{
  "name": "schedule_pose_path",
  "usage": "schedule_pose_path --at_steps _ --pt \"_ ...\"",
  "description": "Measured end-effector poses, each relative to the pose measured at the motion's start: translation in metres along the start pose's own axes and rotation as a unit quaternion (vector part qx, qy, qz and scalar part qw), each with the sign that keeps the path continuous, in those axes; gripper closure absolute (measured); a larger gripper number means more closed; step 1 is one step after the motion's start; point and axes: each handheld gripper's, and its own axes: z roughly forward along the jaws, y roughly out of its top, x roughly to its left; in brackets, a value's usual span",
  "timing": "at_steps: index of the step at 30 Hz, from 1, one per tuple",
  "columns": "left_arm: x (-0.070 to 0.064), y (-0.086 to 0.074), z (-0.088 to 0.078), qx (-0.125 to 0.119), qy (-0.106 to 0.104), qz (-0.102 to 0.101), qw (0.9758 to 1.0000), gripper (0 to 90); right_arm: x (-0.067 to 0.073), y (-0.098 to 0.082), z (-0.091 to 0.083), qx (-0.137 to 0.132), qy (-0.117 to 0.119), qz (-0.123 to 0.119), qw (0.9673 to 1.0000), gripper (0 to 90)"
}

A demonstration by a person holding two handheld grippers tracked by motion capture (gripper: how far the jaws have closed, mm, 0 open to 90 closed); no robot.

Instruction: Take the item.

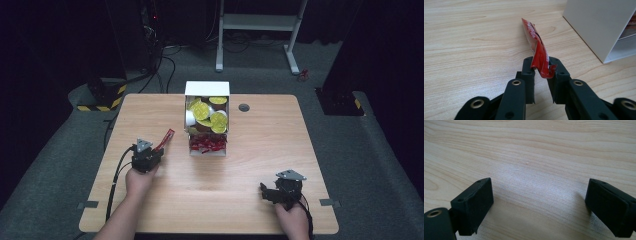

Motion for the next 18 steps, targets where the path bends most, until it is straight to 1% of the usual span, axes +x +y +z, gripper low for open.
schedule_pose_path --at_steps 5,6,7,9,10,12,16,18 --pt "-0.0001 -0.0004 0.0008 0.005 -0.001 0.004 1.0000 73.3 0.0000 0.0000 0.0000 0.000 0.000 0.000 1.0000 7.9" --pt "0.0003 -0.0006 0.0012 0.009 0.001 0.008 0.9999 73.3 0.0000 0.0000 0.0000 0.000 0.000 0.000 1.0000 7.9" --pt "-0.0002 -0.0010 0.0018 0.009 0.004 0.007 0.9999 72.4 0.0001 0.0000 0.0000 0.000 0.000 0.000 1.0000 7.9" --pt "-0.0003 -0.0011 0.0027 0.013 0.008 0.008 0.9999 67.3 0.0002 0.0000 -0.0001 0.000 0.001 0.000 1.0000 7.9" --pt "-0.0003 -0.0011 0.0028 0.015 0.010 0.007 0.9998 67.3 0.0001 -0.0001 -0.0001 0.000 0.001 0.000 1.0000 7.9" --pt "0.0002 -0.0005 0.0026 0.017 0.010 0.001 0.9998 59.9 0.0001 -0.0001 -0.0001 0.000 0.000 0.000 1.0000 7.9" --pt "0.0008 0.0004 0.0014 0.014 0.012 0.001 0.9998 51.8 0.0001 -0.0001 -0.0001 0.000 0.000 0.000 1.0000 7.9" --pt "0.0012 0.0011 0.0001 0.013 0.014 0.002 0.9998 45.9 0.0001 0.0000 -0.0002 0.000 0.001 0.000 1.0000 7.9"
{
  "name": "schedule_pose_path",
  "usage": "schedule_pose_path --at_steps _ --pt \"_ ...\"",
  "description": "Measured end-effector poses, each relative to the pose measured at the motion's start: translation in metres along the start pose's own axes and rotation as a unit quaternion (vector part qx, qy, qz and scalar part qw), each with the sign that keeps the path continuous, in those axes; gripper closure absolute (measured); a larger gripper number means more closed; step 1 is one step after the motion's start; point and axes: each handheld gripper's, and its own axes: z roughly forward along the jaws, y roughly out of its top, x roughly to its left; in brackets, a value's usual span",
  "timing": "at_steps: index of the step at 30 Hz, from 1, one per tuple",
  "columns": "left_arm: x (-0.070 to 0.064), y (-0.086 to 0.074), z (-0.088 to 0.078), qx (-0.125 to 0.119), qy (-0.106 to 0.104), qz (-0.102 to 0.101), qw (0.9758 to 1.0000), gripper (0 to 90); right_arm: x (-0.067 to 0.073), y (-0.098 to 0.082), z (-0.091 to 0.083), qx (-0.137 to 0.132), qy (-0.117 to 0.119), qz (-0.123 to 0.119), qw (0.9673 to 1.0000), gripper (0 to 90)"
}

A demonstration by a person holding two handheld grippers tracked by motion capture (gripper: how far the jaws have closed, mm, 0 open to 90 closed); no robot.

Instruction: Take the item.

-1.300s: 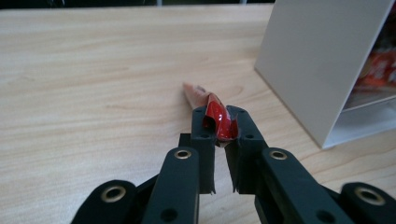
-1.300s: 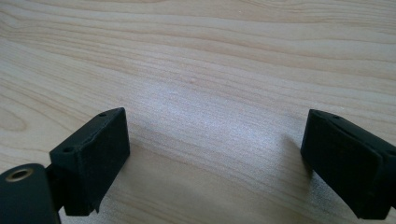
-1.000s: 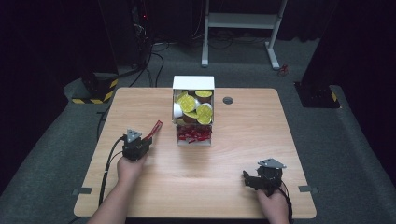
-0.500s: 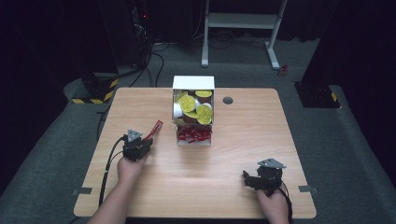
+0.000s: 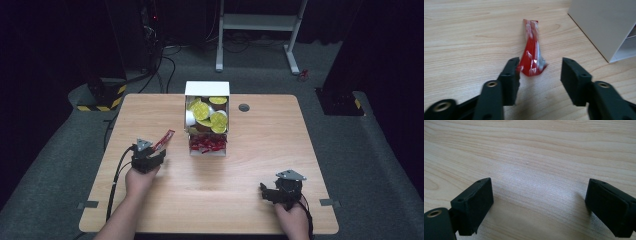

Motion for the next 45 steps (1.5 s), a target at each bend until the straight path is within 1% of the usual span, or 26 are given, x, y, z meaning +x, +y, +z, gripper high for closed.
schedule_pose_path --at_steps 3,4,5,6,7,11,12,13,14,15,16,19,20,23,24,25,28,29,31,32,36,37,38,41,43,45 --pt "0.000 0.001 -0.001 -0.003 -0.003 0.000 1.0000 40.5 0.000 0.000 0.000 0.000 0.000 0.000 1.0000 7.9" --pt "-0.001 0.001 -0.003 -0.008 0.006 0.008 0.9999 37.4 0.000 0.000 0.000 0.000 0.000 0.000 1.0000 7.9" --pt "-0.001 0.001 -0.003 -0.008 0.006 0.008 0.9999 35.9 0.000 0.000 0.000 0.000 0.000 0.000 1.0000 7.9" --pt "-0.001 0.002 -0.004 -0.011 0.000 0.005 0.9999 34.5 0.000 0.000 0.000 0.000 0.000 0.000 1.0000 7.9" --pt "-0.001 0.002 -0.004 -0.011 0.000 0.005 0.9999 32.7 0.000 0.000 0.000 0.000 0.000 0.000 1.0000 7.9" --pt "-0.002 0.003 -0.010 -0.012 -0.010 0.013 0.9998 30.5 0.000 0.000 0.000 0.000 0.000 0.000 1.0000 7.9" --pt "-0.001 0.003 -0.014 -0.003 -0.018 0.011 0.9998 29.9 0.000 0.000 0.000 0.000 0.000 0.001 1.0000 7.9" --pt "-0.001 0.003 -0.014 -0.003 -0.018 0.011 0.9998 29.0 0.000 0.000 0.000 0.000 0.000 0.001 1.0000 7.9" --pt "-0.001 0.003 -0.017 0.008 -0.015 0.022 0.9996 28.1 0.000 0.000 0.000 0.000 0.000 0.001 1.0000 7.9" --pt "-0.001 0.003 -0.017 0.008 -0.015 0.022 0.9996 27.2 0.000 0.000 0.000 0.000 0.000 0.001 1.0000 7.9" --pt "-0.002 0.002 -0.020 0.011 -0.014 0.035 0.9992 26.6 0.000 0.000 0.000 0.000 0.000 0.001 1.0000 7.9" --pt "-0.003 0.002 -0.024 0.013 -0.016 0.039 0.9990 24.3 0.000 0.000 0.000 0.000 0.000 0.001 1.0000 7.9" --pt "-0.003 0.003 -0.029 0.009 -0.021 0.042 0.9988 23.8 0.000 0.000 0.000 0.000 0.000 0.001 1.0000 7.9" --pt "-0.004 0.004 -0.034 0.002 -0.026 0.042 0.9988 23.2 0.000 0.000 0.000 0.000 0.000 0.001 1.0000 7.9" --pt "-0.004 0.004 -0.038 -0.001 -0.033 0.041 0.9986 22.9 0.000 0.000 0.000 0.000 0.000 0.002 1.0000 7.9" --pt "-0.004 0.004 -0.038 -0.001 -0.033 0.041 0.9986 22.7 0.000 0.000 0.000 0.000 0.000 0.002 1.0000 7.9" --pt "-0.004 0.004 -0.044 -0.001 -0.047 0.041 0.9981 22.4 0.000 0.000 0.000 0.000 0.000 0.002 1.0000 7.9" --pt "-0.004 0.004 -0.045 0.000 -0.051 0.037 0.9980 22.4 0.000 0.000 0.000 0.000 0.000 0.002 1.0000 7.9" --pt "-0.001 0.001 -0.052 -0.003 -0.063 0.025 0.9977 22.4 0.000 0.000 0.000 0.000 0.000 0.002 1.0000 7.9" --pt "-0.001 0.001 -0.052 -0.003 -0.063 0.025 0.9977 22.4 0.000 0.000 0.000 0.000 0.000 0.002 1.0000 7.9" --pt "0.003 -0.007 -0.065 -0.003 -0.072 0.025 0.9971 22.4 0.000 0.000 0.000 0.000 0.000 0.002 1.0000 7.9" --pt "0.003 -0.007 -0.065 -0.003 -0.072 0.025 0.9971 22.5 0.000 0.000 0.000 0.000 0.000 0.002 1.0000 7.9" --pt "0.006 -0.012 -0.071 -0.003 -0.078 0.016 0.9969 22.5 0.000 0.000 0.000 0.000 0.000 0.002 1.0000 7.9" --pt "0.009 -0.018 -0.077 -0.002 -0.079 0.014 0.9968 22.6 0.001 0.000 0.000 0.000 0.000 0.002 1.0000 7.9" --pt "0.011 -0.026 -0.081 0.001 -0.077 0.016 0.9969 22.5 0.000 0.000 0.000 0.000 0.000 0.002 1.0000 7.9" --pt "0.015 -0.034 -0.084 0.010 -0.069 0.028 0.9972 22.5 0.001 0.000 0.000 0.001 0.001 0.003 1.0000 7.9"
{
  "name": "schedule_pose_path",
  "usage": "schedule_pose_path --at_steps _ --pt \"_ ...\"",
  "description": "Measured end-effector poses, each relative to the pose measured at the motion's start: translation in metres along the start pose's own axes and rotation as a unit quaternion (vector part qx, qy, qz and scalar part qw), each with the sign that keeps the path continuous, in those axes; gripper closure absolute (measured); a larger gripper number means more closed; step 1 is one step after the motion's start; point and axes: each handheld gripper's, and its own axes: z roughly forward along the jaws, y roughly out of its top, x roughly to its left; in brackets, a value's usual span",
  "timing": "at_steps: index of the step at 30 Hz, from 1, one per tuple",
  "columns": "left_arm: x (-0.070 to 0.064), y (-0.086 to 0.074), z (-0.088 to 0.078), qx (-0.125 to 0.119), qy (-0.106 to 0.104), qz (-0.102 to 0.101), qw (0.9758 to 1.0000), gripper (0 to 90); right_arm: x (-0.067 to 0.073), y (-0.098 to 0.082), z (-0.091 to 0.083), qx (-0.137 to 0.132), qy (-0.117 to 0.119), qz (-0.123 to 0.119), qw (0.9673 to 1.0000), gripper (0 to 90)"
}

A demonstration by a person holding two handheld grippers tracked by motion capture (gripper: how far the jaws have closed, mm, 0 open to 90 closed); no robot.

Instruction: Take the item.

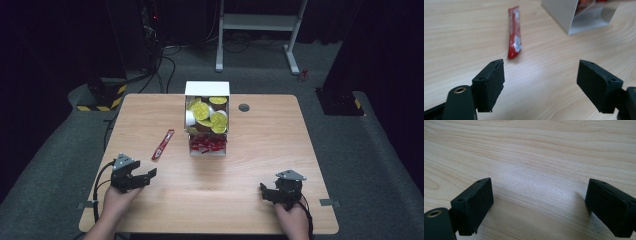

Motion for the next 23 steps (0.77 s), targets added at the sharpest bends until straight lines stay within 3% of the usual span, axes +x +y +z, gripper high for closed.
schedule_pose_path --at_steps 3,5,10,12,13,23 --pt "0.005 -0.014 -0.002 0.019 0.015 0.003 0.9997 22.6 0.000 0.000 0.000 -0.001 0.000 -0.003 1.0000 7.9" --pt "0.009 -0.028 -0.002 0.045 0.029 0.011 0.9985 22.6 0.000 0.000 0.000 -0.001 0.000 -0.003 1.0000 7.9" --pt "0.014 -0.045 -0.002 0.059 0.060 0.022 0.9962 18.7 0.000 0.000 0.000 -0.001 0.000 -0.003 1.0000 7.9" --pt "0.014 -0.047 -0.002 0.053 0.082 0.013 0.9951 14.5 0.000 0.000 0.000 -0.001 0.000 -0.004 1.0000 7.9" --pt "0.014 -0.049 -0.003 0.050 0.078 0.003 0.9957 13.8 0.000 0.000 0.000 -0.001 0.000 -0.004 1.0000 7.9" --pt "0.014 -0.050 -0.003 0.049 0.080 0.002 0.9956 14.1 0.000 0.000 0.000 -0.001 0.000 -0.004 1.0000 7.9"
